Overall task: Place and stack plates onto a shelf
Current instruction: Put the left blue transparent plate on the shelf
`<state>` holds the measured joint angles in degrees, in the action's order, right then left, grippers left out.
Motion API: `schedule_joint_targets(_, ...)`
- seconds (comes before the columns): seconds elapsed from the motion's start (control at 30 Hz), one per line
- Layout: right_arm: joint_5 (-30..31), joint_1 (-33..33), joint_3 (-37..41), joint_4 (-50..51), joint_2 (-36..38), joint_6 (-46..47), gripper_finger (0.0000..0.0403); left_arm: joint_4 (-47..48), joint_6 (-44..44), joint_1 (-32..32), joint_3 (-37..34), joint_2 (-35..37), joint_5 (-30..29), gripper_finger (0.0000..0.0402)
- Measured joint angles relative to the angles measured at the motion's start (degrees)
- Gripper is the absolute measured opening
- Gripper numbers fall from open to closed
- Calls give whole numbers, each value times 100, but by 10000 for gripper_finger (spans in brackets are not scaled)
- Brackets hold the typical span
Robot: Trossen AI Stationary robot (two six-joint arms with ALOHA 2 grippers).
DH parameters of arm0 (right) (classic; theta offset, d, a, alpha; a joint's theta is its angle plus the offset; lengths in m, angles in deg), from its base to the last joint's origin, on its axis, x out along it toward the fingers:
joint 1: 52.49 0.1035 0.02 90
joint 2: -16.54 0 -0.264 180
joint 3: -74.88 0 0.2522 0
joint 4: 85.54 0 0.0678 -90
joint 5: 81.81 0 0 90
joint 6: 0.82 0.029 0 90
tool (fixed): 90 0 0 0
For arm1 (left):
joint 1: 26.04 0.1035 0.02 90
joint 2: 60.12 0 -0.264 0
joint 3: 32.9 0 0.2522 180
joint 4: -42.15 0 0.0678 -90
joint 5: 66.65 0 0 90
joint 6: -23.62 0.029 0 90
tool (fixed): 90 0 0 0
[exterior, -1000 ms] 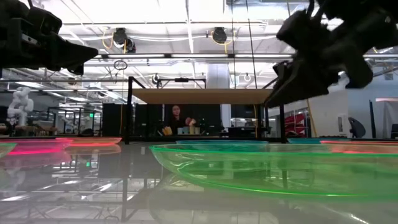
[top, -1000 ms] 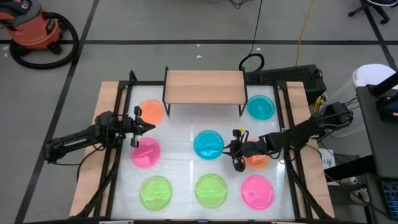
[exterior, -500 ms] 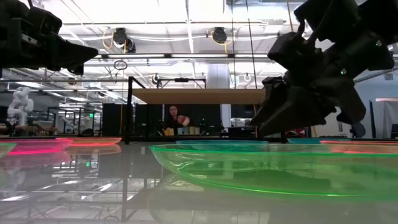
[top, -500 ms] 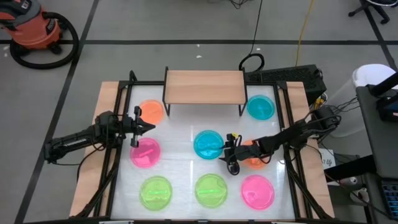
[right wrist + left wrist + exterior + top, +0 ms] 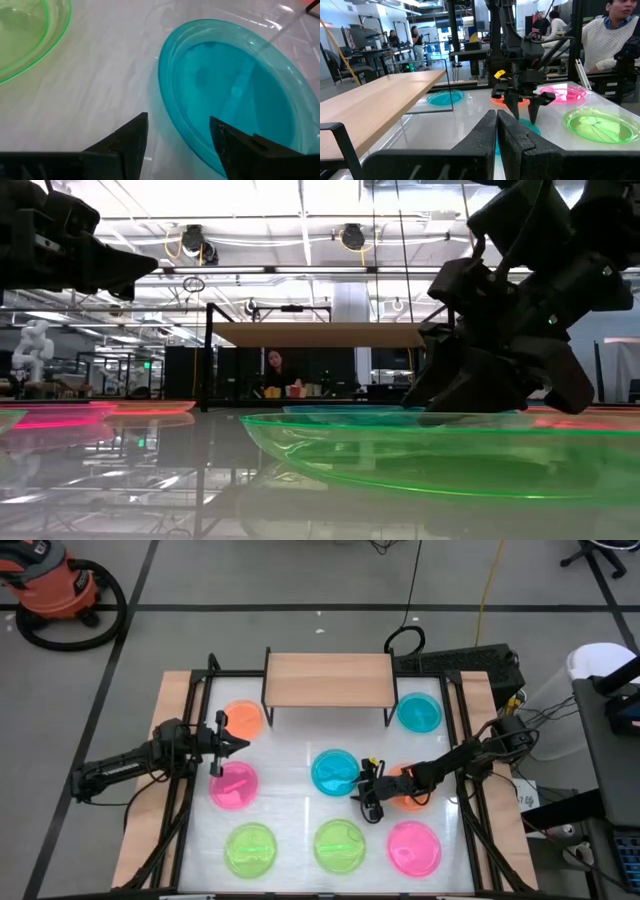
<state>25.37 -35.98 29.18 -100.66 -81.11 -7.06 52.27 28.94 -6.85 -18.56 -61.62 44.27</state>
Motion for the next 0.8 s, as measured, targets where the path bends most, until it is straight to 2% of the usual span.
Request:
schedule_joint_targets(0.17, 58, 1, -2, 37, -7, -157, 173, 0, 0, 1, 1, 0, 0, 21)
schedule_joint_targets(0.4, 75, 0, -2, 39, -11, -274, 123, 0, 0, 2, 0, 0, 0, 21)
schedule_joint_targets(0.8, 118, -5, 9, -41, -20, -630, 13, 0, 0, 2, 1, 0, 0, 21)
